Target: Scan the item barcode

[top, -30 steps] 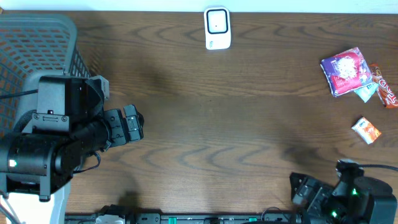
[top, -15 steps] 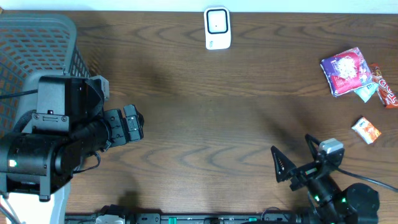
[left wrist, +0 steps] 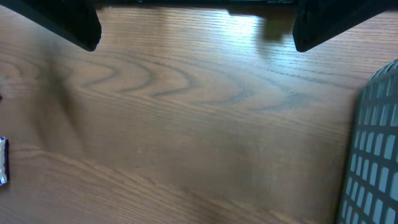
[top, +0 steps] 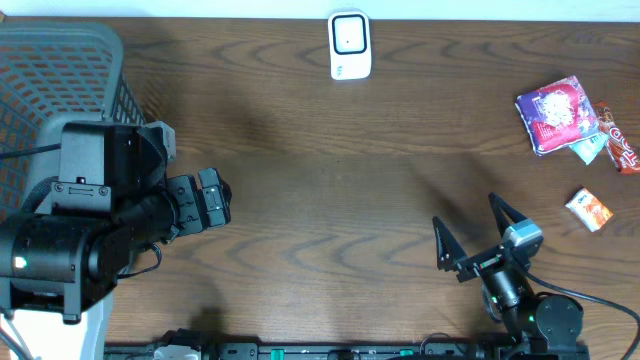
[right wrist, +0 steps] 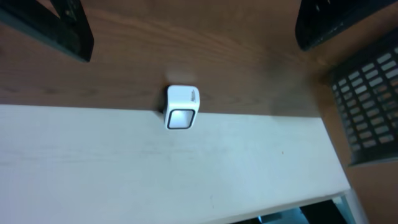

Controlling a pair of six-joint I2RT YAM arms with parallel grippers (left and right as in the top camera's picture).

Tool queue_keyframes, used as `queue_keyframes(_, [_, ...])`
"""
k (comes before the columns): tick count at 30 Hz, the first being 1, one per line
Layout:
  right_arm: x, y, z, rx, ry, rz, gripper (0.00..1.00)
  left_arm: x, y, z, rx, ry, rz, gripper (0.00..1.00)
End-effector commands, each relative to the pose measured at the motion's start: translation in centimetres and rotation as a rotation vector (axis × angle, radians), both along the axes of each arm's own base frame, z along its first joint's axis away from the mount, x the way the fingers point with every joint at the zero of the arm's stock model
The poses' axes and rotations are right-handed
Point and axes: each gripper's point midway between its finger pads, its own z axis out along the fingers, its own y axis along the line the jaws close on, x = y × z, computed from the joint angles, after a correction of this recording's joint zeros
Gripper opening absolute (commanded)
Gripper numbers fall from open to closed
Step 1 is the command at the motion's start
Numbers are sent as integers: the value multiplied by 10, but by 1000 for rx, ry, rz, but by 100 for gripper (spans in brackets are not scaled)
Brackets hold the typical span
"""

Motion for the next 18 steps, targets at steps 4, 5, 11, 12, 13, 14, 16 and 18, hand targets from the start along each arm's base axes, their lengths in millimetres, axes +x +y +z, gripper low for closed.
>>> queue_keyframes(4, [7,1,-22,-15,-14,1,99,0,-1,0,-2,0,-16,98])
queue_keyframes(5, [8,1,-26,-18,-14,0,99,0,-1,0,-2,0,-16,98])
queue_keyframes(11, [11,-2,-36,-28,-4,-17,99,0,-1,0,-2,0,-16,98])
queue_keyframes(12, [12,-3,-35,-34,-7,-28,99,0,-1,0,-2,0,-16,98])
queue_keyframes(13, [13,-6,-36,-33,-6,-43,99,0,-1,0,-2,0,-16,98])
queue_keyframes(14, [14,-9,-36,-32,-4,-65,99,0,-1,0,-2,0,-16,98])
queue_keyframes(16, [18,-19,-42,-31,21,-121,99,0,-1,0,-2,0,-16,98])
queue_keyframes(18, [20,-28,-51,-32,64,-179,99,0,-1,0,-2,0,-16,98])
